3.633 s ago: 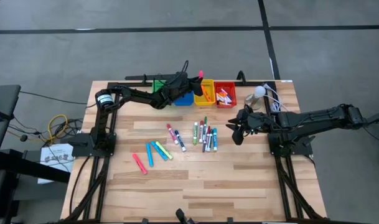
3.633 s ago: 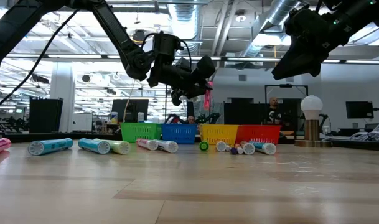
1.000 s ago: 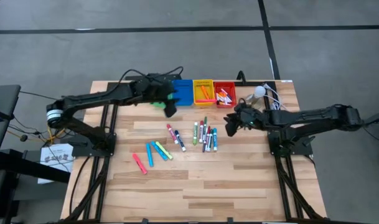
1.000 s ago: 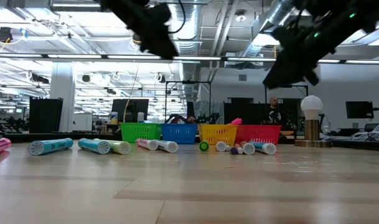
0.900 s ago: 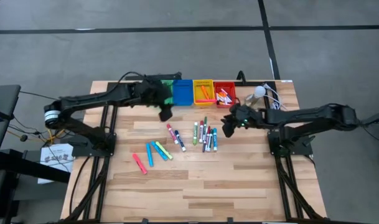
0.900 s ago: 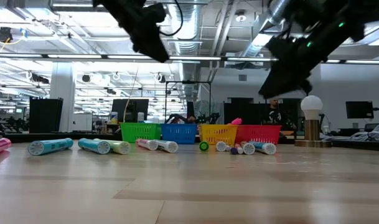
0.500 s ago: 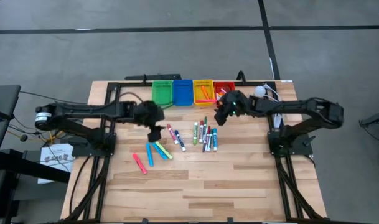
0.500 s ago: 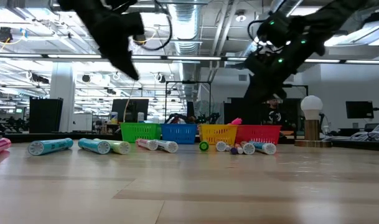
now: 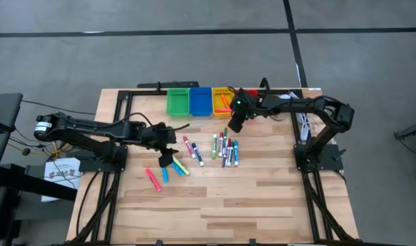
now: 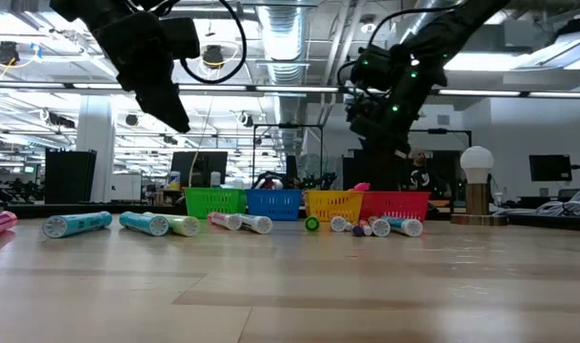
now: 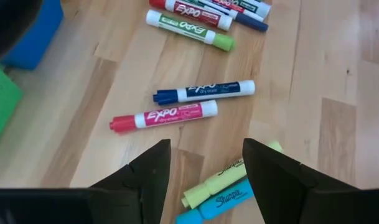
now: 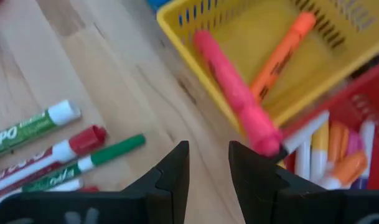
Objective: Pick & Place Markers
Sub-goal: Put the right pink highlighter into the yellow basket
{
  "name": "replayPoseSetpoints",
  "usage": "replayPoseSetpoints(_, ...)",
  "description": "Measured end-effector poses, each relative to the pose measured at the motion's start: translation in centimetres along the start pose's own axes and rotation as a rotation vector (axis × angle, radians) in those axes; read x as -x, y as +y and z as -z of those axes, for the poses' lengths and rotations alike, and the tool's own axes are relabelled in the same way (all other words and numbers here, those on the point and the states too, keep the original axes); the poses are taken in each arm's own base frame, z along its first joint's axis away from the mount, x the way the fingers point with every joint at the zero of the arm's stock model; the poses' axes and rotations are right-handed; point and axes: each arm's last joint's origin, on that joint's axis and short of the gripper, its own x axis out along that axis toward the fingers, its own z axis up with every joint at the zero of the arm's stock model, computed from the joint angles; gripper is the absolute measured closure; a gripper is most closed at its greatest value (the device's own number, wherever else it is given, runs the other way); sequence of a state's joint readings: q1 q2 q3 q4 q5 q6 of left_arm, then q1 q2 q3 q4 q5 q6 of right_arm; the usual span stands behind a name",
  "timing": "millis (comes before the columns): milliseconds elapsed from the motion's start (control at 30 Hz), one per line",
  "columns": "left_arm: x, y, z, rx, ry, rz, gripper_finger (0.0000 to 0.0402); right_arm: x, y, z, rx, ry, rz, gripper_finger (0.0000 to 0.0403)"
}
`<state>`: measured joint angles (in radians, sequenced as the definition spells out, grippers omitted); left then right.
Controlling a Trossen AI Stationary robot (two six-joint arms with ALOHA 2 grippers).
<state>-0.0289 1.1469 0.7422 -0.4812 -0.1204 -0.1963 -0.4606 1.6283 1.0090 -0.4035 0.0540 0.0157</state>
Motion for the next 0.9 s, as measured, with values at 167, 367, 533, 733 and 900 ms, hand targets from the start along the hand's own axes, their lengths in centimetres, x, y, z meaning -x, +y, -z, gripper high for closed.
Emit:
replayPoseSetpoints(167,0.0,-0.3,0.1,-0.008,0.002,0.005,0.0202,-0.2,-0.2,-1.7,0.042,-0.016,0.077,0.0301)
replayPoseSetpoints(367,0.0,-0.3,0.1,-0.019,0.008,0.006,0.0202,0.6,-0.7,-2.7,0.070,0.004,0.184,0.0301)
replayPoseSetpoints(533,0.0,-0.3,0.2,-0.021,0.010,0.006,0.0202,1.5,-0.8,-2.7,0.083,0.088,0.177,0.0301)
replayPoseSetpoints(733,0.0,-0.3,0.2,-0.041,0.014,0.005,0.0202,1.6,-0.5,-2.0,0.121,0.162,0.069,0.0301)
replayPoseSetpoints(900,0.0,-0.3,0.3,-0.041,0.015,0.004,0.0202,1.6,-0.8,-2.1,0.125,0.153,0.063,0.0301)
